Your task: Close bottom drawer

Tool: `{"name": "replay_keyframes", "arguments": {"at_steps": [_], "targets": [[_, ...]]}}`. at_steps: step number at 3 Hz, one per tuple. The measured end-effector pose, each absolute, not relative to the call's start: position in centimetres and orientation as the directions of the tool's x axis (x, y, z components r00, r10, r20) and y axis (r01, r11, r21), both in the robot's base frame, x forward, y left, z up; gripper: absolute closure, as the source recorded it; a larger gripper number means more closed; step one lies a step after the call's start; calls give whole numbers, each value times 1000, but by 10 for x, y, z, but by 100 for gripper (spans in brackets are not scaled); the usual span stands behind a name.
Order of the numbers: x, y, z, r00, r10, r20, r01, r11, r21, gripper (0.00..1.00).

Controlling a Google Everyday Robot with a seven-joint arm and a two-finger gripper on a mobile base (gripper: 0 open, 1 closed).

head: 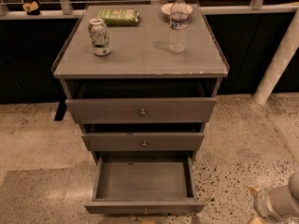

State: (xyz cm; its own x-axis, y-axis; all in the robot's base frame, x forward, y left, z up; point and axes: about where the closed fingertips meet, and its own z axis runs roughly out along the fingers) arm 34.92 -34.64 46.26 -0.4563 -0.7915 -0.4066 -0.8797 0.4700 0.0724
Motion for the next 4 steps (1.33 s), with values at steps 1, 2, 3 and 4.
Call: {"name": "replay_keyframes", "arguments": {"at_steps": [1,2,3,4], "targets": [[349,-346,463,-456,-791,-407,-880,470,73,0],[325,-356,438,-440,-791,-425,-889,451,80,0],[295,-376,379,-441,-780,-444,-892,435,123,0],[279,-391,308,-466,-770,-435,-884,427,192,0]]}}
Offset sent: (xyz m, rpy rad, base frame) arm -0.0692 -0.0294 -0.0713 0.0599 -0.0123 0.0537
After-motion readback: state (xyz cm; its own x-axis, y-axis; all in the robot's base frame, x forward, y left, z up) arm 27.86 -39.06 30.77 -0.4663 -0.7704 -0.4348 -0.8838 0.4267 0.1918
